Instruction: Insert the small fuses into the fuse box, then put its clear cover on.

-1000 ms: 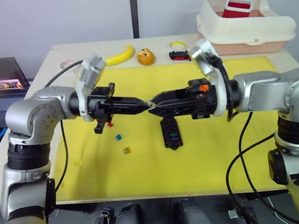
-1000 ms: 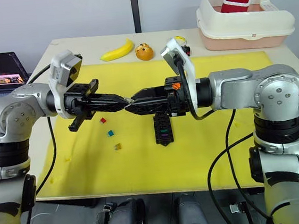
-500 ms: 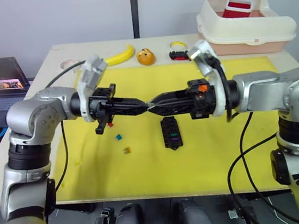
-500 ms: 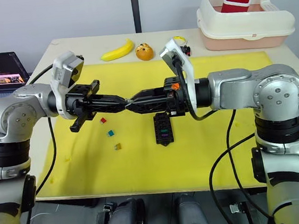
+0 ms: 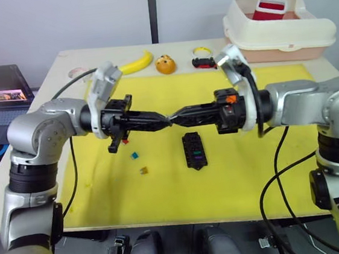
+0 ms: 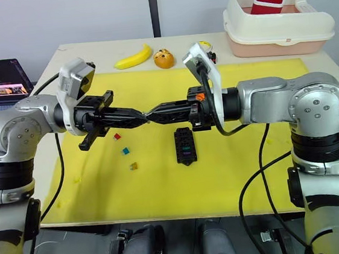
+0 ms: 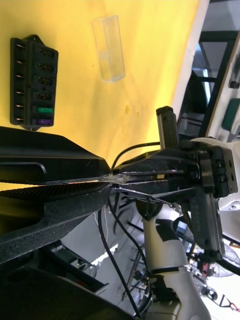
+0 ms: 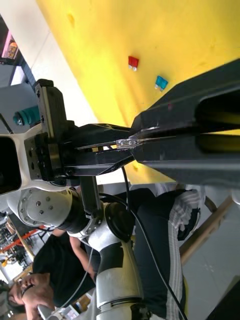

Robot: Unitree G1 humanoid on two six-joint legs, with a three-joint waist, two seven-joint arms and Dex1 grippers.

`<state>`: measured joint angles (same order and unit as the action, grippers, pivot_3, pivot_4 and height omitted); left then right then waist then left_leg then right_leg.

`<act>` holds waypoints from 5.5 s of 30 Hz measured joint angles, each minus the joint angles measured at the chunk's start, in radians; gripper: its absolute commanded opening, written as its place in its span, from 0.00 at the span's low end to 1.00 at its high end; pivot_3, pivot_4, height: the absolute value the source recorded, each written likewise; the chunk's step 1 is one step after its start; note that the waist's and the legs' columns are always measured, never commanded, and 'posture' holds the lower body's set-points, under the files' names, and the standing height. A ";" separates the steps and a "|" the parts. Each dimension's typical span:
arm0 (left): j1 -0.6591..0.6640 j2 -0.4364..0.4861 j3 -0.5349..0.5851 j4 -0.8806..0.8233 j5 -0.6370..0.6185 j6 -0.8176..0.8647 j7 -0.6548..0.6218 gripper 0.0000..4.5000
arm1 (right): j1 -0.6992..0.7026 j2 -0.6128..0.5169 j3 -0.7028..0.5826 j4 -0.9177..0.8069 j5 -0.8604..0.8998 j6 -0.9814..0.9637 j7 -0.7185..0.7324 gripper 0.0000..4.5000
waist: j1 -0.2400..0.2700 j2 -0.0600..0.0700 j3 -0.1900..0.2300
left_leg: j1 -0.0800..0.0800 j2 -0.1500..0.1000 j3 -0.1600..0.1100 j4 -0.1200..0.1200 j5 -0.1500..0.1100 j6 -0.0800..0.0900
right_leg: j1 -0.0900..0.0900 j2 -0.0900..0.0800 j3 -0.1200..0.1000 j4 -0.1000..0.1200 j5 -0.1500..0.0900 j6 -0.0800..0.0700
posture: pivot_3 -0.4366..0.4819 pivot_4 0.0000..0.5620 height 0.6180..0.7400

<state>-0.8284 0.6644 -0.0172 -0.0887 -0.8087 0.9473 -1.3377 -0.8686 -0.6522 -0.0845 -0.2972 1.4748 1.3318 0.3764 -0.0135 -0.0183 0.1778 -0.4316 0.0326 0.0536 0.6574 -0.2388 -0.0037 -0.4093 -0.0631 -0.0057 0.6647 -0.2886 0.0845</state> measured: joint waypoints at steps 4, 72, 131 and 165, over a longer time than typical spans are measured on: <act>0.000 0.000 0.000 0.000 -0.004 0.000 0.004 0.00 | 0.001 -0.003 0.002 0.000 -0.001 -0.005 0.003 0.00 | 0.000 0.000 0.000 | 0.000 0.000 0.000 0.000 0.000 0.000 | 0.000 0.000 0.000 0.000 0.000 0.000 | 0.48 0.27 1.00; 0.212 -0.192 -0.322 0.185 0.646 -0.688 0.160 0.99 | 0.090 -0.137 0.473 0.263 -1.259 -0.819 0.935 0.00 | 0.003 0.000 0.000 | -0.002 0.000 0.001 0.004 0.000 0.000 | -0.001 0.001 -0.001 0.000 0.000 0.001 | 0.48 0.27 1.00; 0.212 -0.205 -0.322 0.185 0.658 -0.672 0.151 0.99 | 0.115 -0.132 0.454 0.221 -1.259 -0.766 0.940 0.00 | 0.003 0.000 0.000 | -0.002 0.000 0.001 0.004 0.000 0.000 | 0.000 0.001 -0.001 0.001 0.001 0.001 | 0.48 0.27 1.00; 0.212 -0.203 -0.322 0.180 0.660 -0.672 0.152 0.99 | 0.142 -0.105 0.455 0.293 -1.278 -0.816 0.916 0.00 | 0.003 0.000 0.000 | 0.001 0.000 0.000 0.005 0.000 0.000 | 0.003 0.001 -0.001 0.001 0.001 0.001 | 0.48 0.27 1.00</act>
<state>-0.6162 0.4617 -0.3389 0.0918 -0.1487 0.2753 -1.1855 -0.7268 -0.7571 0.3703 -0.0043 0.1970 0.5156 1.2923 -0.0108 -0.0181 0.1777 -0.4302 0.0323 0.0539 0.6622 -0.2389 -0.0034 -0.4060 -0.0621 -0.0068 0.6654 -0.2880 0.0857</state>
